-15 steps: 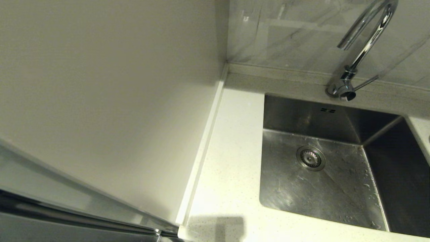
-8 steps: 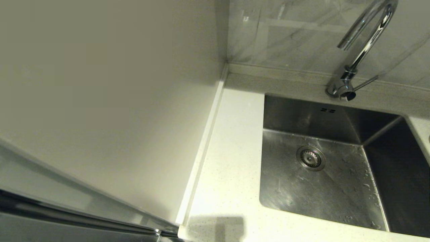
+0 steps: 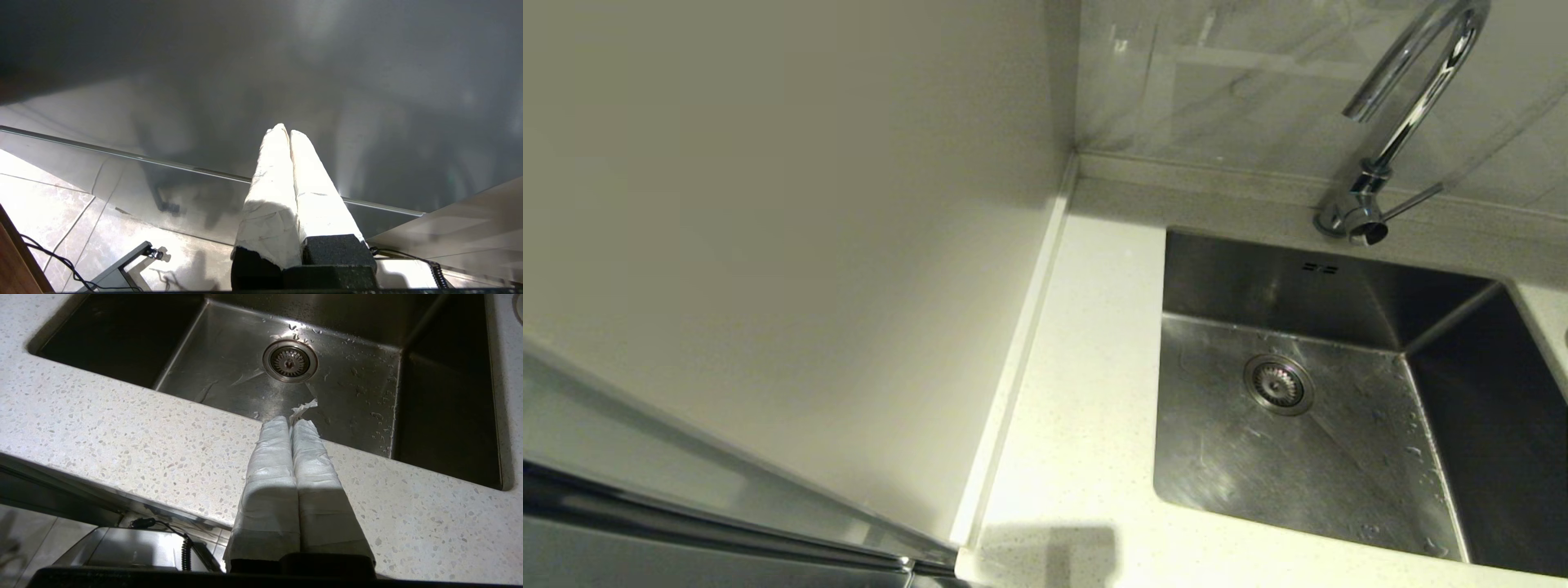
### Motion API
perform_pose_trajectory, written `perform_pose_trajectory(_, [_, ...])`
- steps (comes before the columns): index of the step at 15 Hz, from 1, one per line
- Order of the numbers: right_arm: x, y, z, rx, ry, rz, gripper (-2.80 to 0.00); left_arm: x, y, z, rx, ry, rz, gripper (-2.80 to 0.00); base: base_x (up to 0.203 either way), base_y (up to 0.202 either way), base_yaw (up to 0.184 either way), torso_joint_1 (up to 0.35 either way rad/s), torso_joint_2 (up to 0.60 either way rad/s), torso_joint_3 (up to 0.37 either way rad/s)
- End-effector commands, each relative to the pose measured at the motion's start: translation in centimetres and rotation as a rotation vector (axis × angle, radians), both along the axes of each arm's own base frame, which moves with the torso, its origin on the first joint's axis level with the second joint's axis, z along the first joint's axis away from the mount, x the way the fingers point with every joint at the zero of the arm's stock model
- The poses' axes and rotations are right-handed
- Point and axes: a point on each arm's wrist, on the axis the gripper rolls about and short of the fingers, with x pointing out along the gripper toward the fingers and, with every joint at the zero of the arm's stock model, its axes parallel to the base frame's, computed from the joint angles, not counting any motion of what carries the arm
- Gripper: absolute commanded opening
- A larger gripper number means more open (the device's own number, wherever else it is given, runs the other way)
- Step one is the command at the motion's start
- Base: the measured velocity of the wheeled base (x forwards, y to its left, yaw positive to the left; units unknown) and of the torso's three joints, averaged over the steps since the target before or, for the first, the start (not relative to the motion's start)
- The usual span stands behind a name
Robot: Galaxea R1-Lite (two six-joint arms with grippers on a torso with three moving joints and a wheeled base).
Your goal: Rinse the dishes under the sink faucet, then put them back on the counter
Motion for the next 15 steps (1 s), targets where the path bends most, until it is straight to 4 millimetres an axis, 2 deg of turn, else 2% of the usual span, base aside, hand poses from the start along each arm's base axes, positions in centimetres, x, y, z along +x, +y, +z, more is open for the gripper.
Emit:
perform_pose_trajectory(1, [0.00,0.00,0.00,-0.001,0.001,0.001,-2.80,-0.03,0.00,0.00,0.000,-0.004,0.001,-2.80,0.000,0.000,0.000,0.000,0.00,0.000])
perform_pose_trajectory(15, [0.00,0.00,0.00,-0.001,0.001,0.001,-2.80,-0.02,0.00,0.00,0.000,-0.003,0.001,-2.80,0.000,0.000,0.000,0.000,0.00,0.000])
